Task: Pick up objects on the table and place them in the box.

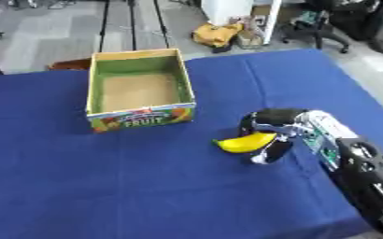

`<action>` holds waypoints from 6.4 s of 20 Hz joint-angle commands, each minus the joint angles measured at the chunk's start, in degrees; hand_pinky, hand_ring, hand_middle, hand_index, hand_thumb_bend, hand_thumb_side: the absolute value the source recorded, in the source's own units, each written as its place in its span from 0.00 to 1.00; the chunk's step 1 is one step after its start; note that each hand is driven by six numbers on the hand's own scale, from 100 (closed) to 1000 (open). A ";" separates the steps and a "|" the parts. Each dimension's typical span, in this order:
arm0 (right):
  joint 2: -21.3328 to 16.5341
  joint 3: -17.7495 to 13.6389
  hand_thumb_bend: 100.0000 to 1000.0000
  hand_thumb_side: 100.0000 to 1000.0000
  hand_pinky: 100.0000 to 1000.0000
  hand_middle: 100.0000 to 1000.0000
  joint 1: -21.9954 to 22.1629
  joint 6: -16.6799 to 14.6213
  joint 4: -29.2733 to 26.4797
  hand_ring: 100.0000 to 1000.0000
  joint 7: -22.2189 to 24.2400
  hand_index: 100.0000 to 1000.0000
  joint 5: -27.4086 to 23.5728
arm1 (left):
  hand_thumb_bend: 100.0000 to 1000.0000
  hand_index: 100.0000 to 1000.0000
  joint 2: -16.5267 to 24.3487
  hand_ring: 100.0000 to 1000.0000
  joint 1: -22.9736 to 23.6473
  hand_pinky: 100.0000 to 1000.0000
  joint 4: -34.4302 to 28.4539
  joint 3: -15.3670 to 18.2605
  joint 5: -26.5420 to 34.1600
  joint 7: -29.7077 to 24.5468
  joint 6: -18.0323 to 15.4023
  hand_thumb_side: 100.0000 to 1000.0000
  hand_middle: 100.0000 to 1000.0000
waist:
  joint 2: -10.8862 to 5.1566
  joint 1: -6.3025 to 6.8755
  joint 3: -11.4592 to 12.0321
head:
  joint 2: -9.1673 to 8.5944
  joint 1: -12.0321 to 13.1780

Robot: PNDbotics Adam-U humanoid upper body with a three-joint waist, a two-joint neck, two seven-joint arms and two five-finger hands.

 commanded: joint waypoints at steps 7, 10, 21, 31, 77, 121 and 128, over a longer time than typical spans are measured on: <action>-2.19 -0.73 0.00 0.30 0.65 0.73 -0.75 0.86 -1.39 0.71 -0.55 0.69 -1.78 | 0.45 0.74 0.71 0.55 -0.88 0.52 -0.73 0.41 -0.05 0.11 -0.01 0.81 0.56 | -0.99 -0.14 -0.03 | 0.28 0.05; -2.23 -0.73 0.00 0.28 0.65 0.73 -0.73 1.02 -1.40 0.71 -0.53 0.68 -1.95 | 0.45 0.74 0.72 0.55 -0.86 0.52 -0.70 0.40 -0.06 0.11 -0.01 0.81 0.56 | -0.98 -0.18 -0.04 | 0.32 0.07; -2.26 -0.27 0.27 0.42 0.66 0.75 -0.77 0.18 -1.28 0.72 0.17 0.78 -1.29 | 0.46 0.74 0.77 0.55 -0.84 0.52 -0.69 0.43 -0.11 0.13 0.00 0.81 0.56 | -1.05 -0.27 -0.05 | 0.27 0.11; -2.74 -0.54 0.29 0.45 0.67 0.76 -0.54 -0.15 -1.12 0.73 0.54 0.80 -1.05 | 0.46 0.73 0.79 0.55 -0.75 0.52 -0.68 0.49 -0.11 0.19 -0.04 0.81 0.56 | -1.15 -0.38 -0.31 | 0.25 0.17; -2.33 -0.92 0.05 0.31 0.67 0.75 -0.94 0.39 0.44 0.73 -1.26 0.70 0.54 | 0.46 0.73 0.74 0.55 -0.70 0.52 -0.75 0.52 -0.05 0.28 -0.02 0.81 0.56 | -1.06 -0.14 -0.13 | 0.21 0.02; -2.30 -1.28 0.00 0.06 0.70 0.75 -16.46 1.73 2.34 0.74 -7.16 0.61 5.53 | 0.46 0.73 1.21 0.55 -1.19 0.52 -0.64 -0.24 0.03 -0.42 -0.03 0.80 0.55 | -1.34 -1.95 3.84 | -1.32 -2.00; -1.36 -1.88 0.00 0.05 0.71 0.75 -20.89 1.82 4.91 0.74 -9.64 0.62 8.81 | 0.47 0.73 1.39 0.55 -1.50 0.52 -0.58 -0.50 -0.01 -0.67 -0.03 0.80 0.55 | -1.48 -2.90 5.98 | -1.78 -2.52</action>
